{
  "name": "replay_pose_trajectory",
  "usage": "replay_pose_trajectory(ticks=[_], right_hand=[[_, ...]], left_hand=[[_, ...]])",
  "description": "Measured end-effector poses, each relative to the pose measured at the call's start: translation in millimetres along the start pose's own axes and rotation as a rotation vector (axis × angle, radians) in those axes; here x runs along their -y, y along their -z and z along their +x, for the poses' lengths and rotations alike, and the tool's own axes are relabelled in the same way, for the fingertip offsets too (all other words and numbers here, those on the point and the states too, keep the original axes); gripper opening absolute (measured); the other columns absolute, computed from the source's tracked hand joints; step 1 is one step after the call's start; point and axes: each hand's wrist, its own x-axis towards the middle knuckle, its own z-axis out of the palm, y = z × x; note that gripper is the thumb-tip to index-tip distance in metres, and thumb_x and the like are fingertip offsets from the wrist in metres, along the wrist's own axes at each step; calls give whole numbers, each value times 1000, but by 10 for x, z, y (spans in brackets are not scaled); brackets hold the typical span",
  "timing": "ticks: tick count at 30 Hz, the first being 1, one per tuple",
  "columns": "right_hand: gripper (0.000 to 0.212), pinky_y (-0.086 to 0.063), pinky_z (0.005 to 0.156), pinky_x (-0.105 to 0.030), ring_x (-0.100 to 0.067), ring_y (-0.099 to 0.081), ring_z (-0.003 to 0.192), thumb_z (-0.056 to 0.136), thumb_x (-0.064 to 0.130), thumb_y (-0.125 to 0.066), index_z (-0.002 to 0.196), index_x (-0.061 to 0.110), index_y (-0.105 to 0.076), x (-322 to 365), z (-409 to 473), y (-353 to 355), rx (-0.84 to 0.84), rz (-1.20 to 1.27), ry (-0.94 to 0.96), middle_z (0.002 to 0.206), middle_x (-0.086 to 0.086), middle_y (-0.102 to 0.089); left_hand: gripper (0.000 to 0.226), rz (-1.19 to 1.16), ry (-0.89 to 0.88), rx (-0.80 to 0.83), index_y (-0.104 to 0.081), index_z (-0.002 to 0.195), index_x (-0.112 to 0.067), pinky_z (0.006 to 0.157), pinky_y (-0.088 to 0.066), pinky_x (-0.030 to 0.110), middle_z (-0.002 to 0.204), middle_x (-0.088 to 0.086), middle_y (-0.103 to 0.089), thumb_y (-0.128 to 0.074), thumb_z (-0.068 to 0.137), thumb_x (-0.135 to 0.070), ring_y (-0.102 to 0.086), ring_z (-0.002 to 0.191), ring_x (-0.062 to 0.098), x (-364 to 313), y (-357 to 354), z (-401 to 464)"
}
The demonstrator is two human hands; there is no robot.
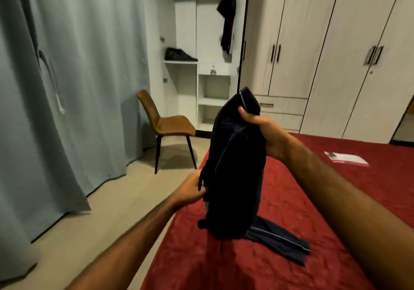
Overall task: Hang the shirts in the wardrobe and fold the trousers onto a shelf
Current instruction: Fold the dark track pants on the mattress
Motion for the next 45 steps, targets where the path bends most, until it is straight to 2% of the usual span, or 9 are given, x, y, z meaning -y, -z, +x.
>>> replay_pose_trajectory(ticks=[6, 11, 17, 21, 26, 30, 35, 41, 45], right_hand=[[26, -59, 73, -29, -21, -72, 84, 93, 29, -62, 108, 8, -66, 761, -291, -62, -64, -116, 250, 95, -7, -75], [21, -58, 75, -27, -31, -66, 105, 94, 15, -64, 113, 8, -64, 1103, -357, 205, -142, -328, 402, 102, -8, -72], [61, -58, 82, -36, -25, -64, 97, 93, -1, -61, 136, 39, -44, 1251, -439, 256, -8, -676, 630, 107, -10, -58], [38, -54, 87, -31, -18, -60, 107, 92, 1, -64, 121, 23, -55, 1321, -377, 273, 53, -974, 677, 114, 1, -59], [36, -55, 82, -32, -8, -61, 92, 85, 0, -73, 100, 30, -60, 1414, -316, 371, 78, -1309, 725, 97, 15, -59], [31, -54, 81, -33, -11, -61, 89, 86, 5, -73, 99, 33, -69, 1498, -312, 296, 229, -1514, 540, 97, 7, -63], [18, -53, 87, -31, -20, -67, 97, 92, 2, -65, 109, 1, -68, 1563, -416, 321, 529, -1189, -43, 101, -9, -72], [13, -49, 76, -26, -10, -63, 82, 91, 6, -66, 93, 18, -70, 1409, -204, 364, 254, -1338, -68, 78, 10, -71], [18, -52, 81, -31, -17, -64, 91, 91, 6, -66, 108, 11, -71, 1565, -226, 538, 51, -1205, 158, 97, -5, -71]], left_hand=[[23, -382, 33, -166, -62, 112, -11, 70, -52, 18, 86, -16, -73, -55, 97, 4, -67, 82, 0, -569, 553, -201], [26, -309, -41, -404, -47, 105, -20, 54, -49, 18, 74, -11, -68, -59, 96, 2, -63, 65, 8, -913, 1520, -184], [45, 181, -276, -351, -40, 99, -39, 59, -45, 14, 89, 3, -64, -48, 99, 5, -54, 62, 1, -1587, 2430, 2], [49, 595, -422, -154, -62, 77, -31, 72, -40, 11, 86, -14, -57, -35, 71, 10, -56, 77, 1, -1885, 2729, 106], [47, 813, -208, 101, -61, 123, -35, 91, -41, 10, 110, -4, -49, -73, 88, -6, -54, 104, 14, -2029, 2870, 248], [91, 870, 124, 357, -29, 154, -23, 86, -57, 26, 128, 0, -31, -82, 81, -18, -47, 110, 17, -2169, 2793, 284], [81, 843, 361, 491, -36, 150, -32, 58, -52, 25, 127, 2, -42, -80, 84, -18, -58, 74, 14, -2299, 2797, 343], [64, 791, 405, 375, -47, 139, -34, 59, -49, 24, 130, -1, -49, -75, 84, -50, -59, 105, 21, -2177, 2756, 469], [20, 581, 202, 102, -64, 119, -26, 58, -39, 24, 113, 7, -59, -56, 100, -24, -50, 81, 17, -2106, 2930, 478]])
